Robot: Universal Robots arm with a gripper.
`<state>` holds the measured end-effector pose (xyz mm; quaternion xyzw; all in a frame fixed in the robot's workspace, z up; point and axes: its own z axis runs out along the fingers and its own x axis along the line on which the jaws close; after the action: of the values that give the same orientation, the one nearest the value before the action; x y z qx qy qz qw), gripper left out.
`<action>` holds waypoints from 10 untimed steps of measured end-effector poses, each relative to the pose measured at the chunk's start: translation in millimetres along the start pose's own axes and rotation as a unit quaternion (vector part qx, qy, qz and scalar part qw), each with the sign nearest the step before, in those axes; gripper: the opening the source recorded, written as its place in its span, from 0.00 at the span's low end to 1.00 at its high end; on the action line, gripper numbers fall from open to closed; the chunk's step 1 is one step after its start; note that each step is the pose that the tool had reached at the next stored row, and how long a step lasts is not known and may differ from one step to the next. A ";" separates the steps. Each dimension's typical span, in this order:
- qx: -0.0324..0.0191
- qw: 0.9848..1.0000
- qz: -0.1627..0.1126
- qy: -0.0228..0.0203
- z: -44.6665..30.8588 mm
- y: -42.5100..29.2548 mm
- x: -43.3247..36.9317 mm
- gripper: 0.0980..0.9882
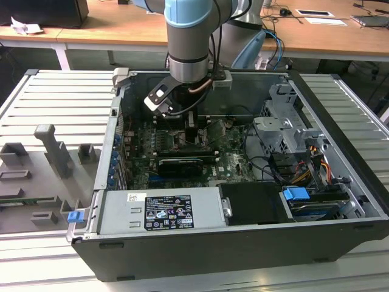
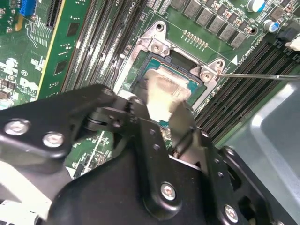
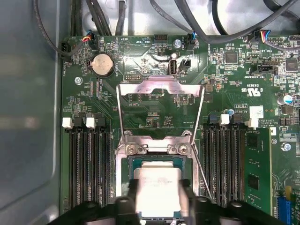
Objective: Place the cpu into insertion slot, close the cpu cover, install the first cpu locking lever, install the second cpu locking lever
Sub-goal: 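Place the cpu into insertion slot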
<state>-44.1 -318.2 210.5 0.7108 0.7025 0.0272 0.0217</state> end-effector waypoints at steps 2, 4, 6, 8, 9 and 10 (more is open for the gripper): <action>0.000 1.000 0.000 0.000 -0.5 0.1 -0.1 0.33; 0.001 1.000 0.000 0.000 -1.0 0.3 -0.1 0.20; 0.001 1.000 0.000 0.000 -1.6 0.3 -0.1 0.07; 0.001 1.000 0.000 0.000 -2.1 0.4 0.0 0.01; 0.001 1.000 0.000 0.000 -2.2 0.4 0.0 0.01; 0.001 1.000 0.000 0.000 -2.4 0.4 0.0 0.01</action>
<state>-43.8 -318.2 212.9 0.7109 0.7025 0.0264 0.0210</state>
